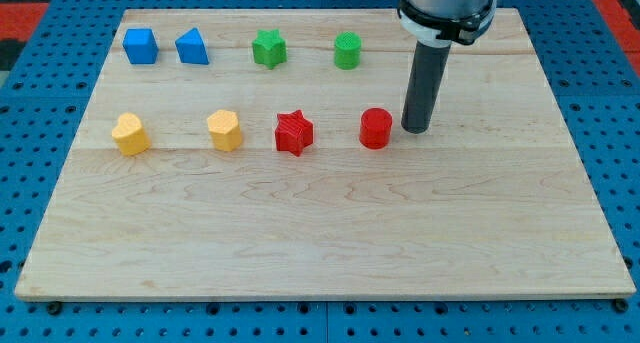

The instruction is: Push the red circle below the yellow heart

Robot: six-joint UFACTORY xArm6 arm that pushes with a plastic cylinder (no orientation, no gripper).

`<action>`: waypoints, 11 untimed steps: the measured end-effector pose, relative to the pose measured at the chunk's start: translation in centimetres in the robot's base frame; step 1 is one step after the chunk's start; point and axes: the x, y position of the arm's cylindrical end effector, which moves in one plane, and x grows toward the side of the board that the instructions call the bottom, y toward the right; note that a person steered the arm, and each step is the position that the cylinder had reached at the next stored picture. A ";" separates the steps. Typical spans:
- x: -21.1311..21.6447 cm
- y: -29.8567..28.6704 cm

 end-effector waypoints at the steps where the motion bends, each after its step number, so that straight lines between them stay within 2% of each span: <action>1: 0.0 0.4; 3: -0.2 1.5; 4: -1.9 -0.5; 7: 2.6 -4.9; 9: 7.6 -17.9; 11: 8.9 -17.7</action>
